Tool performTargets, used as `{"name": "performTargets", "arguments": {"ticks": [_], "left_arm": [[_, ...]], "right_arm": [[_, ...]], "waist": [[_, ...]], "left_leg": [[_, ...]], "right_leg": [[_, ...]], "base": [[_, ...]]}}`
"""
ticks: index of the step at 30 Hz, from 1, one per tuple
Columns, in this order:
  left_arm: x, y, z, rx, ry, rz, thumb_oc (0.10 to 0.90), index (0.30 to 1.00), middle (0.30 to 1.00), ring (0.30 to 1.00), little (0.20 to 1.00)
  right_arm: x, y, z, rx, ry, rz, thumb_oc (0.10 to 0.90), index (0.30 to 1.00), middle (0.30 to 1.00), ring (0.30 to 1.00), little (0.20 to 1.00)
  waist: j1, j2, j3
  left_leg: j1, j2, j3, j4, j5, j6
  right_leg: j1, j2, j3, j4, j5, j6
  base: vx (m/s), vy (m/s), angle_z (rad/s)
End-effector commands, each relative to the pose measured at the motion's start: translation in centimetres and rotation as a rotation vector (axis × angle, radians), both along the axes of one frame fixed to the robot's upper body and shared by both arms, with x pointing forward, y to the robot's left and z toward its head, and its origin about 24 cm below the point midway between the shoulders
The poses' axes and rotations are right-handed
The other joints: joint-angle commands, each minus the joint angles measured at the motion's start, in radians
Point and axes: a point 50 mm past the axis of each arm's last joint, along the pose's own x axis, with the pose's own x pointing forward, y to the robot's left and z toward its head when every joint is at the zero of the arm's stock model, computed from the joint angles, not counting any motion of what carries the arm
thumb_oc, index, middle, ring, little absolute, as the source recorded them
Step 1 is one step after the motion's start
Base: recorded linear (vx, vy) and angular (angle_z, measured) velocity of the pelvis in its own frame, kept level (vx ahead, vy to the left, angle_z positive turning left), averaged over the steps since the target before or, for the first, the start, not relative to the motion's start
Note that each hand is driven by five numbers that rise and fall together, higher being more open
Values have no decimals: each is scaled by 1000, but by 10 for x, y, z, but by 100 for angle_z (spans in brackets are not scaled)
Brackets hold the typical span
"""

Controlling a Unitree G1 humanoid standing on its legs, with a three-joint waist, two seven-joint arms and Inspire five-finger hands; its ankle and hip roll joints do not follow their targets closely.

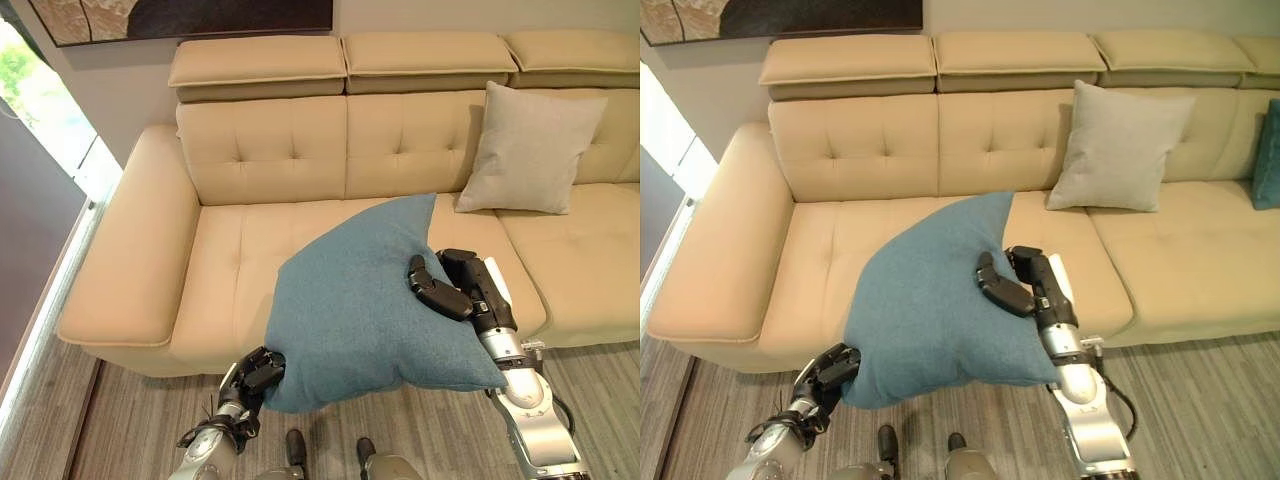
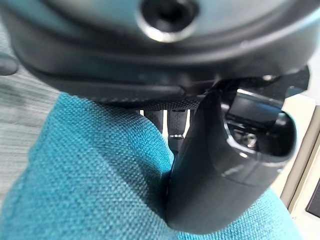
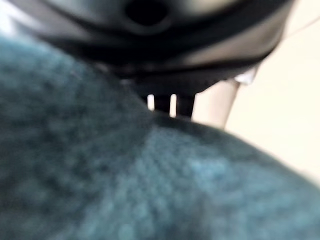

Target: Pick up all the scattered cushions and arrange them neatly on the sofa.

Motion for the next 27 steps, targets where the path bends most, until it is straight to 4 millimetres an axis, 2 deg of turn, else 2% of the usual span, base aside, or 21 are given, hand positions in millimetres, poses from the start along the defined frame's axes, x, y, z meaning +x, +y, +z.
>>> {"name": "performTargets", "arguments": {"ticks": [1,2,5,6,7,9,10,11,12,14,15,17,18,19,21,22,24,25,27], "left_arm": [[53,-31,89,-112,-522,-72,400,300,300,300,300],[53,-31,89,-112,-522,-72,400,300,300,300,300],[50,-32,87,-129,-514,-74,400,300,300,300,300],[50,-32,87,-129,-514,-74,400,300,300,300,300],[50,-32,86,-138,-510,-68,400,300,300,300,300],[53,-32,86,-140,-510,-54,400,300,300,300,300],[54,-35,88,-154,-523,-70,400,300,300,300,300],[54,-41,88,-170,-524,-85,400,300,300,300,300],[54,-41,88,-170,-524,-85,400,300,300,300,300],[55,-45,89,-194,-530,-92,400,300,300,300,300],[54,-47,88,-198,-524,-100,400,300,300,300,300],[54,-51,87,-193,-525,-124,400,300,300,300,300],[54,-51,87,-193,-525,-124,400,300,300,300,300],[54,-53,88,-201,-526,-127,400,300,300,300,300],[54,-52,87,-204,-520,-122,400,300,300,300,300],[54,-52,86,-199,-511,-131,400,300,300,300,300],[52,-52,83,-189,-500,-146,400,300,300,300,300],[52,-52,83,-189,-500,-146,400,300,300,300,300],[51,-53,83,-190,-494,-149,400,300,300,300,300]], "right_arm": [[8,36,43,20,-249,170,400,300,300,300,300],[8,36,43,20,-249,170,400,300,300,300,300],[10,38,46,15,-255,186,400,300,300,300,300],[10,38,46,15,-255,187,400,300,300,300,300],[11,37,46,17,-253,186,400,300,300,300,300],[12,36,43,15,-240,182,400,300,300,300,300],[10,34,44,12,-244,174,400,300,300,300,300],[7,30,43,3,-244,162,400,300,300,300,300],[7,30,43,2,-244,162,400,300,300,300,300],[6,24,43,-14,-245,142,400,300,300,300,300],[5,22,43,-13,-247,137,400,300,300,300,300],[4,18,45,-6,-256,125,400,300,300,300,300],[4,18,45,-6,-256,125,400,300,300,300,300],[5,16,46,4,-260,123,400,300,300,300,300],[5,16,45,10,-253,121,400,300,300,300,300],[5,15,43,12,-242,118,400,300,300,300,300],[5,14,44,12,-241,114,400,300,300,300,300],[5,14,43,12,-240,114,400,300,300,300,300],[4,12,42,46,-239,98,400,300,300,300,300]], "waist": [[13,4,-67],[11,4,-67],[9,5,-68],[8,6,-68],[3,-4,-65],[-5,-9,-55],[-7,-13,-58],[-10,-22,-65],[-10,-21,-65],[-17,-18,-80],[-22,-19,-84],[-27,-21,-82],[-27,-21,-82],[-23,-33,-70],[-24,-36,-68],[-15,-44,-67],[-13,-48,-73],[-13,-49,-73],[-4,-42,-76]], "left_leg": [[56,53,-7,24,-150,-33],[57,53,-9,23,-150,-33],[99,45,-10,5,-180,-34],[101,47,-11,4,-182,-35],[126,31,-24,-2,-198,-35],[152,25,-41,-6,-213,-43],[159,19,-52,-2,-228,-44],[162,13,-66,33,-255,-49],[161,14,-66,36,-257,-49],[158,33,-61,87,-281,-80],[147,47,-53,136,-280,-102],[98,73,-41,286,-226,-140],[97,74,-41,287,-227,-140],[38,84,-34,424,-172,-158],[20,95,-20,450,-170,-155],[-16,105,-8,435,-192,-139],[-24,112,2,366,-227,-123],[-21,110,3,362,-226,-123],[-57,128,-1,215,-167,-128]], "right_leg": [[24,-28,-118,81,135,30],[26,-28,-120,80,133,30],[-24,0,-178,-70,92,12],[-21,2,-179,-72,91,11],[-61,27,-183,-186,117,14],[-89,40,-187,-260,150,22],[-69,33,-184,-294,150,20],[-38,34,-165,-294,160,6],[-38,34,-165,-293,160,6],[-13,29,-183,-288,147,-10],[6,26,-194,-290,139,-23],[50,29,-206,-294,121,-47],[50,29,-206,-294,121,-47],[82,28,-205,-299,109,-71],[92,28,-205,-302,100,-78],[112,23,-204,-307,82,-79],[124,17,-203,-319,74,-71],[126,15,-202,-319,73,-70],[155,18,-200,-336,57,-61]], "base": [[191,85,-22],[234,71,-32],[199,6,-26],[259,-26,-23],[265,-37,-22],[303,-61,-16],[329,-112,18],[240,-90,47],[264,-106,54],[219,-108,59],[224,-127,47],[171,-108,30],[155,-110,27],[85,-64,17],[156,-59,-2],[225,-28,1],[169,15,4],[182,69,4],[183,85,22]]}}
